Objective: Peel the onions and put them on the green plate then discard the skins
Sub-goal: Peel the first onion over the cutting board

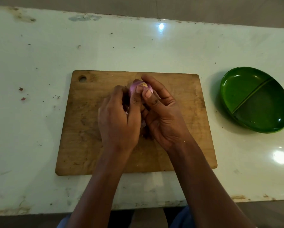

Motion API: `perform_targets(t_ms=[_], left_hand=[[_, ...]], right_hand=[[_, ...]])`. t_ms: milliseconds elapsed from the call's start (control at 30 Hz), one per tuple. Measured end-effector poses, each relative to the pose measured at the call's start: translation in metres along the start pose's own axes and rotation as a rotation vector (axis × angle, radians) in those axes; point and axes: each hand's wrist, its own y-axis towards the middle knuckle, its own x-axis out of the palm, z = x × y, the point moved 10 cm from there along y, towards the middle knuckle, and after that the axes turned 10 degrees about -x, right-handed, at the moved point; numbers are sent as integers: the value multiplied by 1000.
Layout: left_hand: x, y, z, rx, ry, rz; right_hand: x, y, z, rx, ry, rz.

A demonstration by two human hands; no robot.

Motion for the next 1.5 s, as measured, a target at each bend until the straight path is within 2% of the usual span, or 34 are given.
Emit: perform_targets(t_ms=[300,500,833,1100,1300,1400,1500], left_hand=[[10,4,6,164,115,-185],[5,2,17,268,268,-142],[15,4,6,208,197,-337],[8,4,13,226,248,-228],[0,9,13,159,47,-208],[-6,8,20,192,-7,-188],[-10,5,25,253,54,-175]], right_hand=[[-1,1,-3,14,49,-37],[-2,2,-5,-2,53,-43],[-9,3,-10,-41,-66,-44],[-10,2,-10,-47,-92,-19],[-12,2,-9,-43,-126,-11],[-14,3,-11,-57,-149,-19],[-15,3,-11,-69,-177,-41]])
